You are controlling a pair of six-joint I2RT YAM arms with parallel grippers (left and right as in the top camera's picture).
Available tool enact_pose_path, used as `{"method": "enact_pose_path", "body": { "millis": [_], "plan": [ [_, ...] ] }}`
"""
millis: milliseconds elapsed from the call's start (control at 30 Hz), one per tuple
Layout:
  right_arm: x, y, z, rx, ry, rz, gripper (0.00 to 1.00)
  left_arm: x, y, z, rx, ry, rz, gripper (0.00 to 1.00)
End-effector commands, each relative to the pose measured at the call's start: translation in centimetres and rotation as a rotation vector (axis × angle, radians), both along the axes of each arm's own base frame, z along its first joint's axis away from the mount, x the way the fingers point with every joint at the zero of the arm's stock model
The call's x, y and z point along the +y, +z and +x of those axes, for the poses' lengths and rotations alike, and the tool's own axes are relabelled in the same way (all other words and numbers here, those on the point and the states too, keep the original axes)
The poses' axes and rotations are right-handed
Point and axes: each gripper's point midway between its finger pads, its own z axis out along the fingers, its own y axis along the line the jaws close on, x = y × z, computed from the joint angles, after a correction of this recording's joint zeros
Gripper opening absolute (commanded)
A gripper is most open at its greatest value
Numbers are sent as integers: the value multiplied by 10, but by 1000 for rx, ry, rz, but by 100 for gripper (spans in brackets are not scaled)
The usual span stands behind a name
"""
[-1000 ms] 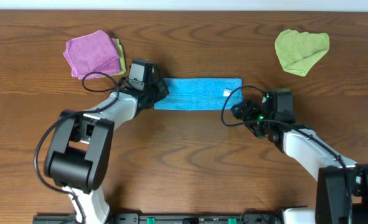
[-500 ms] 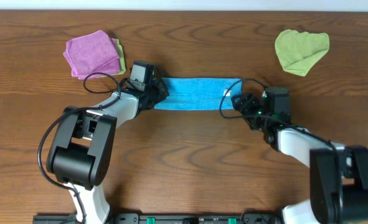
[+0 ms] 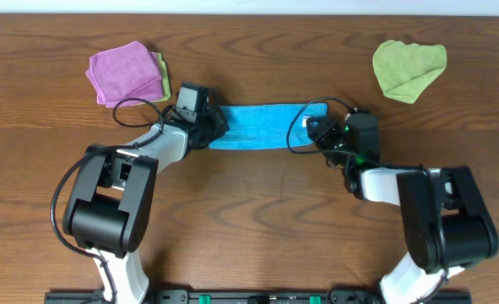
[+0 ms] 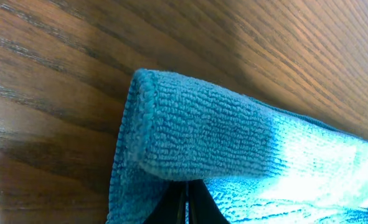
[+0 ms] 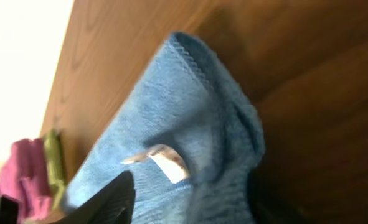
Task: Fold the cloth
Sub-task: 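Hold the left end and fold the right end toward the left gripper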
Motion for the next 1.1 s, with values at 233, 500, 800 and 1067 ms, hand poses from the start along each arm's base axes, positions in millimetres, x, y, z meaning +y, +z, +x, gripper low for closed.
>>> {"method": "enact_pose_path", "body": {
  "millis": [233, 500, 800, 1067],
  "plan": [
    [-13, -30, -5, -28, 9, -207, 1, -6, -10, -9, 47, -41, -20, 6],
    [2, 27, 11, -227, 111, -231, 1, -12, -8, -12, 56, -63, -54, 6],
    [30, 85, 6, -329, 229, -295, 1, -15, -6, -13, 63, -70, -77, 5],
    [89, 116, 9, -390, 380, -345, 1, -19, 1, -7, 46, -78, -93, 6]
  ]
}}
